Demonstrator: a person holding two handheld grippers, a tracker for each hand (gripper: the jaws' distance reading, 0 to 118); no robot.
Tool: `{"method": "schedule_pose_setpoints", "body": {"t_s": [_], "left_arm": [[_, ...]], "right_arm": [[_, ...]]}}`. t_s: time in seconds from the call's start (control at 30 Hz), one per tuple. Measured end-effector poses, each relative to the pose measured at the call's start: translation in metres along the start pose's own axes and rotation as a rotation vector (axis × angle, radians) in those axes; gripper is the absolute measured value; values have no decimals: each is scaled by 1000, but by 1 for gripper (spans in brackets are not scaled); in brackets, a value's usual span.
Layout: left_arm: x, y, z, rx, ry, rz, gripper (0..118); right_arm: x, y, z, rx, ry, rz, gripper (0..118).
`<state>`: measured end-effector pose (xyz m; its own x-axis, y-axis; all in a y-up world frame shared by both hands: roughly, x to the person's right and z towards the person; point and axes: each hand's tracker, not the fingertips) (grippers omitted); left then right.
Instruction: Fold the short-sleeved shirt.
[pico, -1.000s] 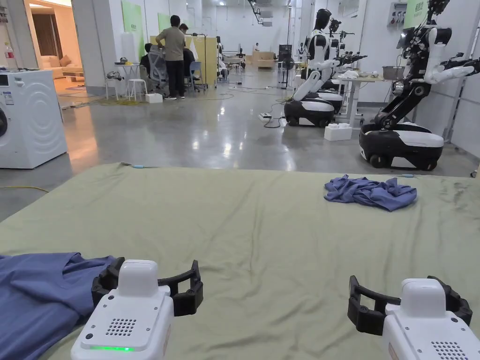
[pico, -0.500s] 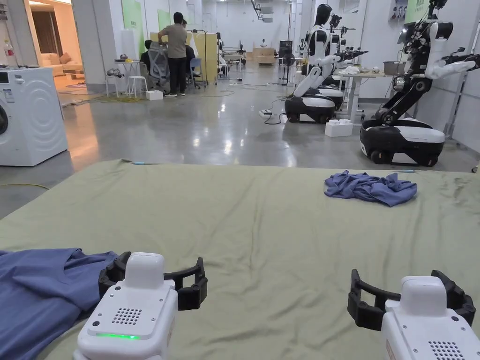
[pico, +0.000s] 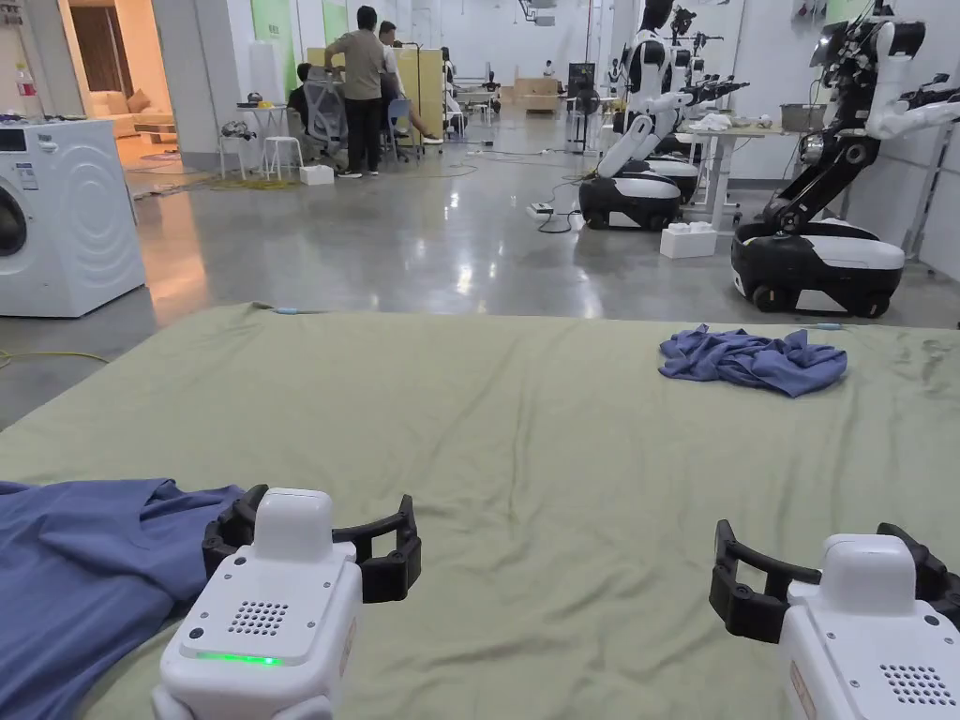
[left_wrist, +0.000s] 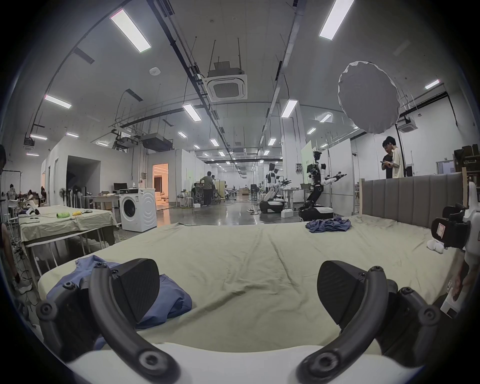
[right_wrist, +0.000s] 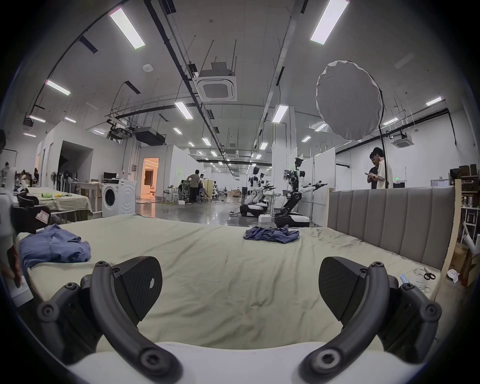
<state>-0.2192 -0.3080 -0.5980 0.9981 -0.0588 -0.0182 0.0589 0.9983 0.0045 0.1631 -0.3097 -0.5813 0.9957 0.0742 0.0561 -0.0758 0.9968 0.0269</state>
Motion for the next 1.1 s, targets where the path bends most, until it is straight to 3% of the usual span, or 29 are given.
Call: {"method": "schedule_pose_setpoints", "body": {"t_s": [0.63, 0.67, 0.7, 0.73, 0.77, 0.8, 0.83, 0.87, 0.93, 1.0, 1.07, 1.1], "left_arm": [[-1, -1, -5, -29, 27, 8, 118], [-1, -1, -5, -28, 47, 7, 118], [-1, -1, -4, -27, 49, 7, 118], [-1, -2, -2, -17, 54, 1, 115], [-2, -2, 1, 4, 54, 7, 81], [-1, -1, 1, 7, 61, 9, 35], [-1, -1, -1, -5, 123, -6, 2], [1, 1, -2, -13, 182, -2, 0], [-7, 3, -4, -20, 112, 44, 0], [-17, 14, -4, -46, -34, 105, 0], [-11, 30, -3, 14, 21, -24, 0], [-8, 38, -4, 43, 3, -84, 0]], "right_arm": [[-9, 7, 3, -33, -12, 8, 118], [-9, 7, 5, -27, -9, 7, 115], [-7, 6, 6, -19, -4, 3, 102], [-7, 6, 7, -4, -22, 7, 66], [-7, 7, 4, -30, -88, 15, 8], [-5, 7, 2, -61, -144, -6, 8], [0, 7, 0, -54, -119, -83, 8], [8, 9, 0, -71, -72, -150, 8], [22, 10, -2, -98, -38, -220, 7], [30, 14, -6, -97, -56, -180, 4], [37, 24, -7, -80, -2, -130, 3], [36, 30, -9, -78, -40, -77, 3]]}}
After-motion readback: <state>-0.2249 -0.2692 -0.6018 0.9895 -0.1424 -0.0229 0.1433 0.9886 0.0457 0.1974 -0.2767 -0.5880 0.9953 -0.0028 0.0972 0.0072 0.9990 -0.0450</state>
